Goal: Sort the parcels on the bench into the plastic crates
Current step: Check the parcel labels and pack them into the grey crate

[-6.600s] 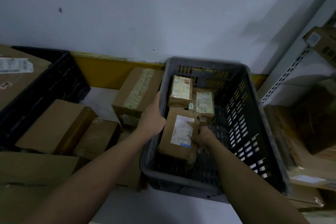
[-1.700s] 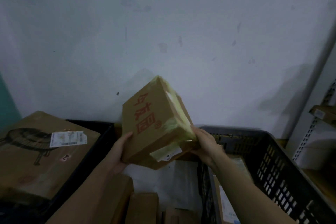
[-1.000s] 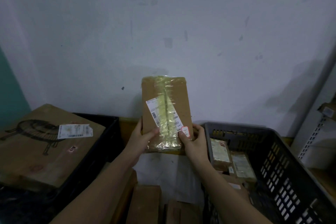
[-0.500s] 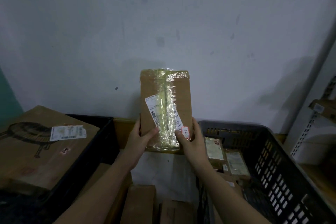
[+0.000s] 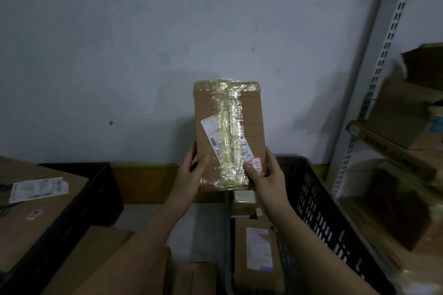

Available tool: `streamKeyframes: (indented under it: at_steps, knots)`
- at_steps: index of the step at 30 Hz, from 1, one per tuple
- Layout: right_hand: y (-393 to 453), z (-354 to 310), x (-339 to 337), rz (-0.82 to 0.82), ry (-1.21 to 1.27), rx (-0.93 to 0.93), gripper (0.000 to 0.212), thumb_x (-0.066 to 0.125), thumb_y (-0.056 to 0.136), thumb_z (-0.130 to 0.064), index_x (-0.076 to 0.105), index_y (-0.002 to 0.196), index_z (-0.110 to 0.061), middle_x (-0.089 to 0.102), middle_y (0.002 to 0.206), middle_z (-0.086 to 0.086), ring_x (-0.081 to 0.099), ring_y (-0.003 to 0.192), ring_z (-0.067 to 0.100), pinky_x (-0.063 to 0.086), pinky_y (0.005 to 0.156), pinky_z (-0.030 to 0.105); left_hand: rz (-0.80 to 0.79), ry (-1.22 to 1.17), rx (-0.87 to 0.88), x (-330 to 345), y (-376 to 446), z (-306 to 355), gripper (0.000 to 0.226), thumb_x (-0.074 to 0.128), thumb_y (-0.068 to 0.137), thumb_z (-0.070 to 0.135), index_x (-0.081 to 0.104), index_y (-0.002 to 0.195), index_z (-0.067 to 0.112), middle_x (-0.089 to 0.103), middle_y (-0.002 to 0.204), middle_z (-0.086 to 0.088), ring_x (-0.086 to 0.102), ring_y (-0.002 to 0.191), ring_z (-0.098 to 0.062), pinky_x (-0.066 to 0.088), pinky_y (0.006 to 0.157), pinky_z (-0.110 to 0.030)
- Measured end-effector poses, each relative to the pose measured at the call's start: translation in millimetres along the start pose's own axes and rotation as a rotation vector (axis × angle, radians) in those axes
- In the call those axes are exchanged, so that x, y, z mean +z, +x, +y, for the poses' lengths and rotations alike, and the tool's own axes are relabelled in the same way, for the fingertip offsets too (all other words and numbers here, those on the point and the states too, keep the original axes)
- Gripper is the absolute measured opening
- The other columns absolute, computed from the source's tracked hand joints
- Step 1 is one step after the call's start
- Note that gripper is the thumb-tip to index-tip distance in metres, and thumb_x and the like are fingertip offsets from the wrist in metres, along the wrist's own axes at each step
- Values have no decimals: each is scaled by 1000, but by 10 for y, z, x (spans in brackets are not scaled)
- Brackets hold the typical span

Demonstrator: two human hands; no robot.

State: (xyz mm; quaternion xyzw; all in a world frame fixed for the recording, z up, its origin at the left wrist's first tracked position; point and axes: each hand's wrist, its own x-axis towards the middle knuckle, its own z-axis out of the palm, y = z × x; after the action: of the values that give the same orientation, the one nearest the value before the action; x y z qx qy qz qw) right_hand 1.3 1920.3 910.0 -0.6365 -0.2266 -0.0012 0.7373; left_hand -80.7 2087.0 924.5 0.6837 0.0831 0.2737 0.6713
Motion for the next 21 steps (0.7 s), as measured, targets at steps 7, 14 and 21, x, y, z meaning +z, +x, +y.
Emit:
streamKeyframes:
  at_steps: [7, 14, 21]
  knots:
    - [-99, -70, -934, 85, -72, 74, 50, 70, 91, -14, 54, 136, -25, 69, 116, -1, 70, 99, 17, 60, 79, 32, -149, 50, -82, 765, -103, -99, 48, 50, 101, 34, 37, 147, 37, 58, 132, 13, 59, 112, 3, 51, 80, -11]
    - [-250, -49, -1674, 181, -236, 281, 55, 70, 92, -21, 49, 142, -21, 65, 119, -3, 66, 105, 19, 57, 91, 45, -75, 340, -178, 1115, -187, -547, 49, 38, 106, 41, 36, 152, 25, 41, 153, 1, 37, 141, -18, 33, 106, -29]
    - [-552, 69, -1959, 249, -383, 411, 62, 69, 92, -23, 43, 148, -17, 57, 138, 6, 60, 112, 23, 53, 97, 44, -74, 878, -335, 955, -446, -1023, 60, 49, 102, 38, 25, 155, 23, 25, 160, -12, 28, 144, -35, 33, 114, -49]
